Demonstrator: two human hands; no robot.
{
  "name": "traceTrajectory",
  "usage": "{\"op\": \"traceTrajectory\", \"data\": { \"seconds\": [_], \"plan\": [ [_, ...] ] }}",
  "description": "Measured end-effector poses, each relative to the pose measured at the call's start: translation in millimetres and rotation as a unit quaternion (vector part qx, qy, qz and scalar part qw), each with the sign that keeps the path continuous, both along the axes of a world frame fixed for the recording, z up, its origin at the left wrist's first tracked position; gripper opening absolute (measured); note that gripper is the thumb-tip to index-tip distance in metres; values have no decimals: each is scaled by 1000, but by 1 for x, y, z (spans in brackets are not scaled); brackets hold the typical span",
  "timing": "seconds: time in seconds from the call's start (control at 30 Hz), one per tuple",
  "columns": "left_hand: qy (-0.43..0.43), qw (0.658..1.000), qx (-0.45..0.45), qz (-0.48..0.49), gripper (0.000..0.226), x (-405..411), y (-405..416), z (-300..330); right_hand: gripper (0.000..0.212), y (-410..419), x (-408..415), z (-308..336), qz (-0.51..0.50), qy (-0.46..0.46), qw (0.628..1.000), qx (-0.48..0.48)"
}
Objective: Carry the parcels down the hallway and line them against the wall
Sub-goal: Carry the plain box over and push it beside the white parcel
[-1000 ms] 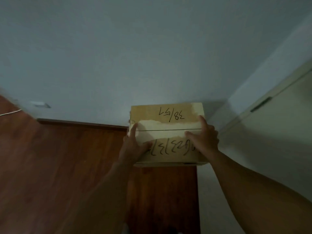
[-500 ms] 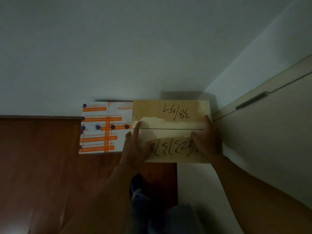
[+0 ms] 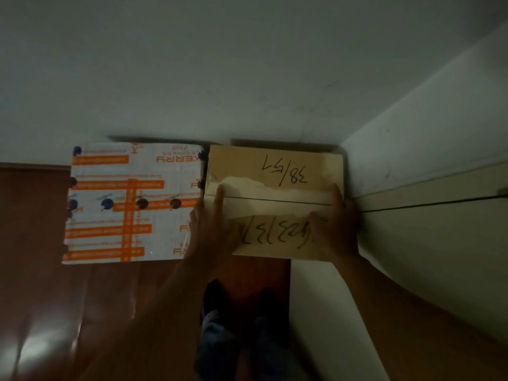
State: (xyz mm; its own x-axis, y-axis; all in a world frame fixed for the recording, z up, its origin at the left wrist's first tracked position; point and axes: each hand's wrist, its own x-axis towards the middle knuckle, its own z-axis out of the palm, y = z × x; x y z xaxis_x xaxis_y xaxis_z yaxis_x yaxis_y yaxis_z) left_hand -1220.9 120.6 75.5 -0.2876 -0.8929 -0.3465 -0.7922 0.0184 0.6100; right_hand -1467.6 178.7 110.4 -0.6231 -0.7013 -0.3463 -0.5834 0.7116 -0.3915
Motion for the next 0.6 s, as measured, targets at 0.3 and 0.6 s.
{"op": "traceTrajectory", "data": {
  "seconds": [0.3,0.6],
  "plan": [
    [-131,983,13,-131,89,-24,15,-107,80,7,2,-94,143,-64,986,52],
    [-168,965,51,-197,83,-21,32,-110,88,32,11,-127,203,-80,967,134]
  ]
}}
